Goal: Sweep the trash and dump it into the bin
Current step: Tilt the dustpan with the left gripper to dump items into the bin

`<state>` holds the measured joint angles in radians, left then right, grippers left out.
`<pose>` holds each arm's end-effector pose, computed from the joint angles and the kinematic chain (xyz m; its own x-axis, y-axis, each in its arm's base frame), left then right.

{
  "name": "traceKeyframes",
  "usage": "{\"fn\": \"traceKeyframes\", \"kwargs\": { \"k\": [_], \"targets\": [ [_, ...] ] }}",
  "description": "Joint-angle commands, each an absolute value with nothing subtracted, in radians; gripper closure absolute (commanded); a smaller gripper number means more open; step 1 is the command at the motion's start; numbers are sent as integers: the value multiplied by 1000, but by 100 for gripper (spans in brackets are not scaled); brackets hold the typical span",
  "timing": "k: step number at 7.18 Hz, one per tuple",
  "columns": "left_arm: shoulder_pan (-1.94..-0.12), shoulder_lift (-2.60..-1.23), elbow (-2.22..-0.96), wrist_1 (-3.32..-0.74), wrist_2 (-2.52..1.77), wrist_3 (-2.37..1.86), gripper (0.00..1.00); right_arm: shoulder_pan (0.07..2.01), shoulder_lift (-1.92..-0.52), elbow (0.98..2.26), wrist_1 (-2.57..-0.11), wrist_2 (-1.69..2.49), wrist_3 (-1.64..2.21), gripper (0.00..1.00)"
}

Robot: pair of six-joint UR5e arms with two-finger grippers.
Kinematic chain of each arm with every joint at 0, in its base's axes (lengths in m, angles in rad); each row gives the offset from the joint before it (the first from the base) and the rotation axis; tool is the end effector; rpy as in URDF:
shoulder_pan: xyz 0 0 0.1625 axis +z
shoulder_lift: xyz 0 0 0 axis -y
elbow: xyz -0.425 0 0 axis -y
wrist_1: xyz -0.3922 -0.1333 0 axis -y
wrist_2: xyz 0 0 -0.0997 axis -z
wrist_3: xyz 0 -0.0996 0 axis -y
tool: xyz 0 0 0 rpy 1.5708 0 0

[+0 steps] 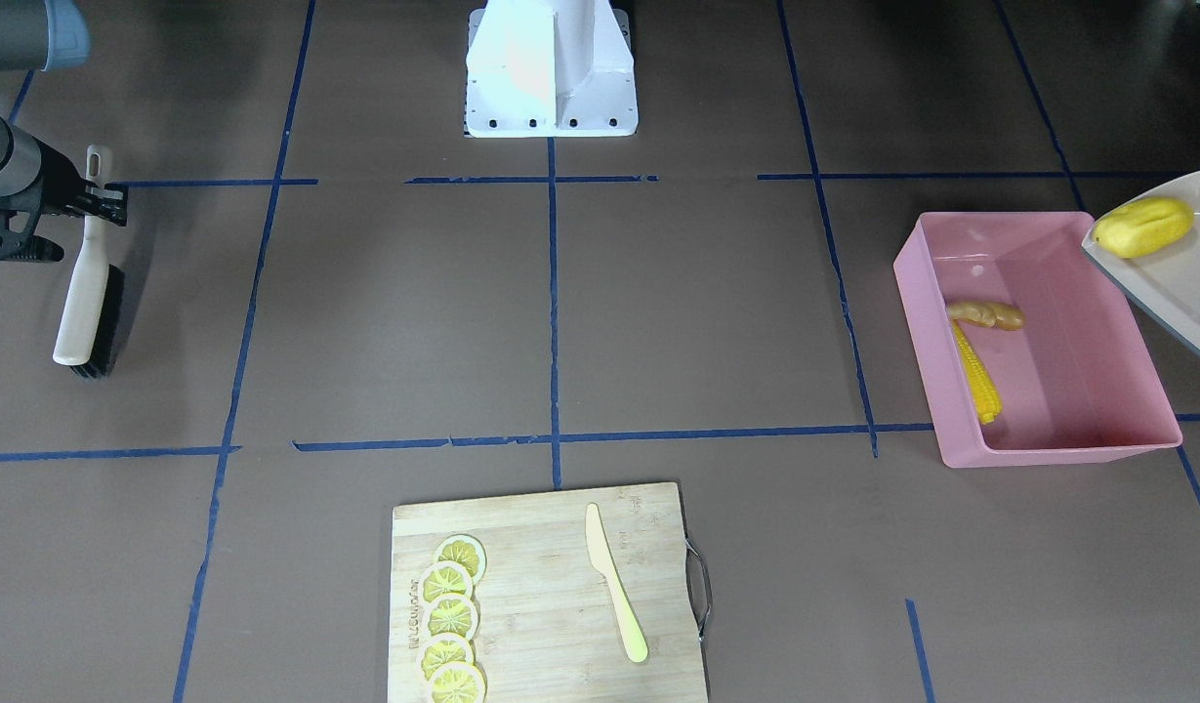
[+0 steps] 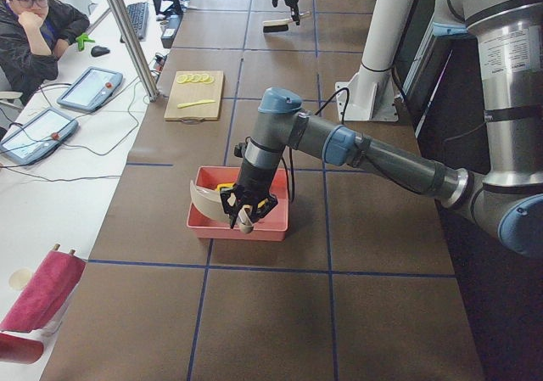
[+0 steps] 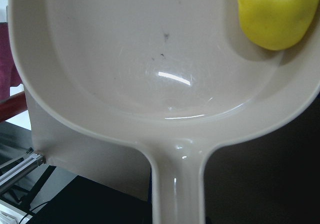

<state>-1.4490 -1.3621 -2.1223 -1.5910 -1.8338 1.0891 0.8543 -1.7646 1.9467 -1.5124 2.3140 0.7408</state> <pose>-0.0570 -0.4187 0.5010 0.3382 0.9191 0.2021 -0.8921 0.2447 0.3799 -0.2249 -0.3586 0.5560 0.7621 0.0478 0.6457 0.1674 0.9488 -0.2677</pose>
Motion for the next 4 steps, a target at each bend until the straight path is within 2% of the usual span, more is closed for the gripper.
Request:
{"fn": "traceKeyframes", "kwargs": {
  "k": [1, 4],
  "targets": [
    [-1447, -1364, -2123, -1591, -1797, 1089, 99, 841, -1766, 1944, -1514, 2318, 741, 96],
    [-1422, -1371, -2129, -1591, -1720, 1092, 99, 838, -1764, 1937, -1511, 2318, 741, 96]
  ]
}}
